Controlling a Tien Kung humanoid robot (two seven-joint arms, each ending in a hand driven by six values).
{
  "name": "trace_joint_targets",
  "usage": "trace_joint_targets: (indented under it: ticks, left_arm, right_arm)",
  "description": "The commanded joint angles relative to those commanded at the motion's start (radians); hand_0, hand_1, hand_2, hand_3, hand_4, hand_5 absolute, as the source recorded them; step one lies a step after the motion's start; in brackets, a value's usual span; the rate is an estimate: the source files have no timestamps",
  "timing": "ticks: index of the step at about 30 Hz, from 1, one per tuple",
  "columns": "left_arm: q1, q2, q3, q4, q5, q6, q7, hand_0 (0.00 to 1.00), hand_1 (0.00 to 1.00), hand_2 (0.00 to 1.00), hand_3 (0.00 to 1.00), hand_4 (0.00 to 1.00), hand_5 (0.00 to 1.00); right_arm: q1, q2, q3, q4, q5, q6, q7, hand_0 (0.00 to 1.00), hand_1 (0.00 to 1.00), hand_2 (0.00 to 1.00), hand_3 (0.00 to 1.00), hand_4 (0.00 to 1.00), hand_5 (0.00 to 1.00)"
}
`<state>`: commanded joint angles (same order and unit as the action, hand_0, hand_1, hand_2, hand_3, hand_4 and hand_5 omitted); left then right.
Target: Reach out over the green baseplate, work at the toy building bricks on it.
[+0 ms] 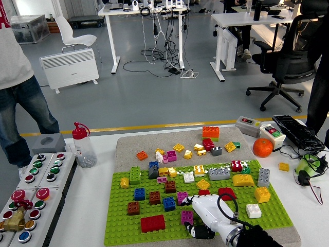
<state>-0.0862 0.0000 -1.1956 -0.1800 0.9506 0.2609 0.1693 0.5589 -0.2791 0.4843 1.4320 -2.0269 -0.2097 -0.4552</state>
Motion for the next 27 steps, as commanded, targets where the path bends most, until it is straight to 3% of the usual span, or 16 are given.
trace_joint_targets:
  ticks: [27]
  left_arm:
    - [-0.003,0.0,0.001,0.0,-0.003,0.0,0.001,0.668,0.613,0.56,0.461,0.24,0.998]
  right_arm:
    - [0.001,0.009,-0.007,-0.04,0.017,-0.018,0.027,0.578,0.62,0.626,0.691,0.664,0.311]
